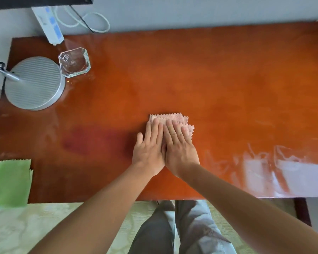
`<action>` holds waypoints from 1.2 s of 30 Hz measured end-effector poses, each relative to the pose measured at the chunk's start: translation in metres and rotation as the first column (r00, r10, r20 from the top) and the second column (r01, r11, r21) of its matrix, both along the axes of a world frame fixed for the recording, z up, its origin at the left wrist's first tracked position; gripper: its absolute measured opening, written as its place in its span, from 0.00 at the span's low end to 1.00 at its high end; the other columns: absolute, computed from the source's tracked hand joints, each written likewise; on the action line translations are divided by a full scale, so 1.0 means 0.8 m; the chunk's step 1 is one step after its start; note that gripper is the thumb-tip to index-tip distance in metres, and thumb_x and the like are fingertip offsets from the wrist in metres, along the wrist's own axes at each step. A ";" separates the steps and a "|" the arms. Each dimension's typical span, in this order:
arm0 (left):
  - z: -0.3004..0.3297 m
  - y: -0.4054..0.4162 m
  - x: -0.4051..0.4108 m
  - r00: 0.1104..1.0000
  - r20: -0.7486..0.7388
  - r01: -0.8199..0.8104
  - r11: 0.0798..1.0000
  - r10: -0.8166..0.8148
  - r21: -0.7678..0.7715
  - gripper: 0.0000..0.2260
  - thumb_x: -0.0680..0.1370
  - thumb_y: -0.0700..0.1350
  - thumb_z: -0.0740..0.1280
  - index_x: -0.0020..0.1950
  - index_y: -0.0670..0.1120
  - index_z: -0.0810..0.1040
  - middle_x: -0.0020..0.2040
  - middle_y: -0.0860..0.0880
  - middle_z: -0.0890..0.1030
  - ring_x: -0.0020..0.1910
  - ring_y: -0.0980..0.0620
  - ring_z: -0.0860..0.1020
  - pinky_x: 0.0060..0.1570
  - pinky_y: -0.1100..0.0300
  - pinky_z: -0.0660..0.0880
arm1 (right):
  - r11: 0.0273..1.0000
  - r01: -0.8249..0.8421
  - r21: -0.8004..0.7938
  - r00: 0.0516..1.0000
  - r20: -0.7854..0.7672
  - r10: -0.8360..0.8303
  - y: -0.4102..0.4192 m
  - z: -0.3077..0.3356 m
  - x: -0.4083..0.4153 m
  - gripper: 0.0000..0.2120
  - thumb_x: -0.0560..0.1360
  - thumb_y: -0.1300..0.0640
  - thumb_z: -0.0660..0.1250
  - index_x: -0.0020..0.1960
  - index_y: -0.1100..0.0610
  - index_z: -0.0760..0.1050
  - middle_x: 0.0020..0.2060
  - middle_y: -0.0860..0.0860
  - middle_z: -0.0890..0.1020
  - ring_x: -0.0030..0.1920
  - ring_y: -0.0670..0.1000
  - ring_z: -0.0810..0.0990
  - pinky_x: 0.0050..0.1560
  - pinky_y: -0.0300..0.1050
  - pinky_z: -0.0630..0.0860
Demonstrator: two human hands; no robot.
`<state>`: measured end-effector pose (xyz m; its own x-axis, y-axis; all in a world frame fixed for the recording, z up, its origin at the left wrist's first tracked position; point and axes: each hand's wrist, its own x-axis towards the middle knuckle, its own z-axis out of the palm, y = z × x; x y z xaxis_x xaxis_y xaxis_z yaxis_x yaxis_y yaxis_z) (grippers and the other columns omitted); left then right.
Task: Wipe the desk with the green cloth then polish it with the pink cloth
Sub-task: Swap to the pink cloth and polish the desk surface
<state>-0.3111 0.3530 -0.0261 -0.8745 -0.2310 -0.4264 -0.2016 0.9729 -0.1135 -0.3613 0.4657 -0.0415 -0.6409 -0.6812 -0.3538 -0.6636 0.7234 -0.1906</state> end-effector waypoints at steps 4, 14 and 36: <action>0.001 0.023 0.034 1.000 0.004 0.003 1.000 -0.003 0.021 0.30 0.86 0.55 0.41 0.77 0.39 0.27 0.81 0.40 0.32 0.82 0.42 0.39 0.73 0.49 0.57 | 1.000 -0.024 0.005 0.999 0.024 0.024 0.021 0.004 0.032 0.29 0.81 0.49 0.31 0.78 0.57 0.26 0.80 0.55 0.32 0.79 0.54 0.29 0.80 0.55 0.35; -0.003 0.026 0.019 1.000 -0.029 0.004 1.000 -0.004 -0.011 0.29 0.85 0.53 0.39 0.80 0.38 0.34 0.82 0.39 0.38 0.82 0.41 0.45 0.72 0.49 0.57 | 0.989 -0.146 -0.026 0.989 -0.037 0.145 0.027 0.005 0.000 0.32 0.82 0.46 0.35 0.82 0.58 0.35 0.82 0.54 0.39 0.81 0.53 0.34 0.81 0.53 0.37; -0.005 0.108 0.100 0.999 0.009 -0.046 0.999 0.046 0.003 0.31 0.86 0.55 0.40 0.79 0.38 0.30 0.81 0.38 0.33 0.82 0.40 0.40 0.77 0.42 0.51 | 0.996 -0.070 -0.049 0.997 0.028 0.071 0.104 0.005 0.087 0.30 0.83 0.48 0.34 0.81 0.59 0.34 0.81 0.55 0.37 0.80 0.54 0.31 0.80 0.55 0.36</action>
